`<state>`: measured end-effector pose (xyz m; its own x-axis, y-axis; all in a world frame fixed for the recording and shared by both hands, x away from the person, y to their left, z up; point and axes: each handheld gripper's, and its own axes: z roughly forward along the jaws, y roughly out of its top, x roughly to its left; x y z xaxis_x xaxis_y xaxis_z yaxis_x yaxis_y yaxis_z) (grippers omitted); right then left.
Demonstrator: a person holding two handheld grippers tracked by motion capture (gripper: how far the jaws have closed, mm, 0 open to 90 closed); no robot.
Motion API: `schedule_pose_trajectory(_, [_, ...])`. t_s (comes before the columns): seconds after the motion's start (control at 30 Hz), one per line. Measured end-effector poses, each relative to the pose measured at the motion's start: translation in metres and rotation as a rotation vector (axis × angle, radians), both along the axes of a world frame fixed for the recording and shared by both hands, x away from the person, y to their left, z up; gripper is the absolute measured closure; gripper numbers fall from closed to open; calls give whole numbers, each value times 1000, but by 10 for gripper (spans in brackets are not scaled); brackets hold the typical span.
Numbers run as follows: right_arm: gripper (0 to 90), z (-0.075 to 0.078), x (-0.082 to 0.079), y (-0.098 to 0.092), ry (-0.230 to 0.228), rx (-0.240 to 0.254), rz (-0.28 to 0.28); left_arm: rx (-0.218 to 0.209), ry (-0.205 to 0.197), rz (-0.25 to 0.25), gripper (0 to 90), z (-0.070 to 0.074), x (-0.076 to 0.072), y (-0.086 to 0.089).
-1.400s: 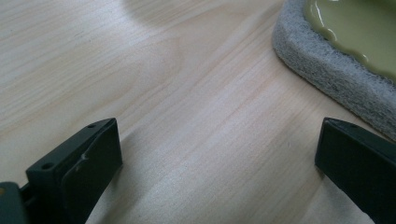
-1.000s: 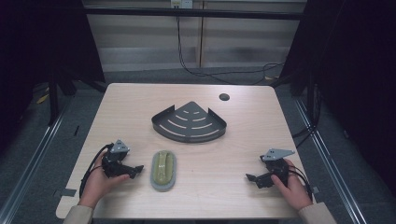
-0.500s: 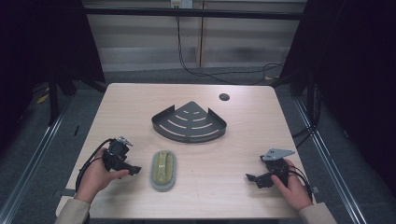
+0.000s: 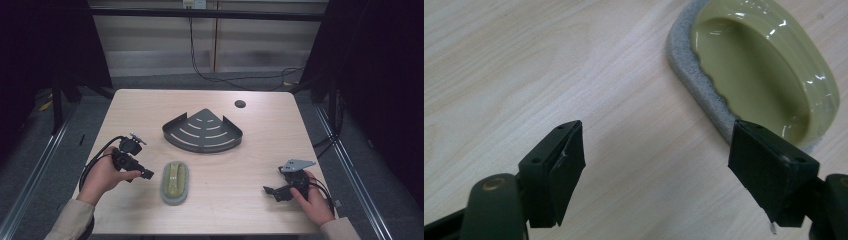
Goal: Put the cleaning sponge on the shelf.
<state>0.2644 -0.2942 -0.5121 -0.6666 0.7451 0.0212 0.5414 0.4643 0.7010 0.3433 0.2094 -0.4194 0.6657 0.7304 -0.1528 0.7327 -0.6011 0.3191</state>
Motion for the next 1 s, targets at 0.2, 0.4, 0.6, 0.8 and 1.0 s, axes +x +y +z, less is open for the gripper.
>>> schedule_pose_trajectory(0.2, [23,0,0,0,2,3,1,22,44,-11,230,5,1,-5])
schedule_pose_trajectory(0.4, [23,0,0,0,2,3,1,27,79,0,240,11,2,-10])
schedule_pose_trajectory(0.6, [22,0,0,0,0,2,-1,29,91,-14,252,18,6,-22])
schedule_pose_trajectory(0.8, [22,0,0,0,1,2,-2,42,102,-22,254,22,8,-33])
schedule_pose_trajectory(1.0, [22,0,0,0,1,1,-3,53,111,-35,255,21,10,-42])
